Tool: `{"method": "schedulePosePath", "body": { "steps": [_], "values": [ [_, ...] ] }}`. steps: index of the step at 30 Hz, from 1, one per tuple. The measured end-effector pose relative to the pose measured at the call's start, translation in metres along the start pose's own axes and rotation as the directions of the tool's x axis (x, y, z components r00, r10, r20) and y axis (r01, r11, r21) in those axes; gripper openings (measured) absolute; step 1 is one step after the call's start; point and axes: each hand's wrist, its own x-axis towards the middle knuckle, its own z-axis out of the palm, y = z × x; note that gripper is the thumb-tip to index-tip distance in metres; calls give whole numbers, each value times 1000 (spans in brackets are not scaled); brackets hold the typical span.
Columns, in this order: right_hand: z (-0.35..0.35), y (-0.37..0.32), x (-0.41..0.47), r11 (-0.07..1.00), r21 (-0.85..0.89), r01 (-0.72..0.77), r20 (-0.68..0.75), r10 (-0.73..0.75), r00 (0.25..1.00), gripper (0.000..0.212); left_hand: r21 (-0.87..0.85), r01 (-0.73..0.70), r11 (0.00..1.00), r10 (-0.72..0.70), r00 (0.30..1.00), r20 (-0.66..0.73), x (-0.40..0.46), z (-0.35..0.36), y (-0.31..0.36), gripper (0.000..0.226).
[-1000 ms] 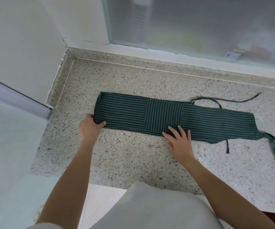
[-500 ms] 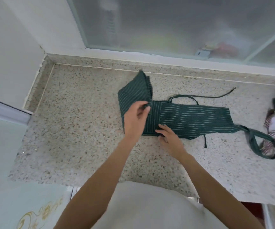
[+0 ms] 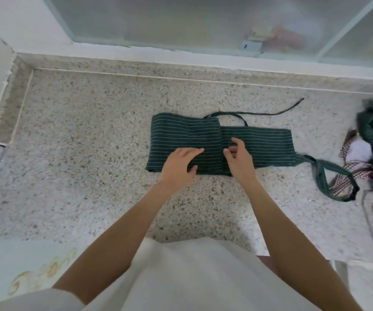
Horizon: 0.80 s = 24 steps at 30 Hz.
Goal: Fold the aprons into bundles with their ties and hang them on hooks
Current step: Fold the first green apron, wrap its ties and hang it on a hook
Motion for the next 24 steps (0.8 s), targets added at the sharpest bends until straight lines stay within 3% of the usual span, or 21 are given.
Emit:
{"method": "schedulePosePath", "body": {
  "steps": [2,5,7,9,11,14,18,21,22,24],
  "values": [
    [7,-9,13,998,-59,-9,10,10,1000,52,129,44,991,-23,987,-157,-18,-11,-24,72],
    [16,-19,27,968,-249,-16,-22,11,1000,57,141,340,930,-305,926,-220,-37,-19,-48,98],
    [22,-24,31,931,-364,-22,-41,7,999,55,89,517,852,-500,852,-156,-41,-21,-56,93],
    [26,-28,34,898,-439,-20,-42,2,999,53,93,583,807,-573,812,-113,-42,-22,-59,76],
    [29,-29,36,886,-464,-7,-43,-15,999,54,72,586,807,-577,809,-114,-42,-22,-60,60],
    [32,-30,37,909,-417,8,-63,-38,997,50,-153,585,796,-602,791,-106,-39,-22,-52,36],
    [5,-32,29,983,-163,87,-213,-121,969,44,-360,459,812,-548,812,-202,-39,-22,-46,23],
    [-36,-7,12,979,-189,71,-370,-138,919,42,-193,243,951,-293,905,-307,-37,-18,-53,34],
    [-45,6,5,978,-209,18,-400,-102,911,41,-125,192,973,-221,932,-287,-36,-16,-54,37],
    [-52,33,-6,967,-227,-112,-410,9,912,40,-134,192,972,-216,956,-196,-33,-11,-48,48]
  ]
}}
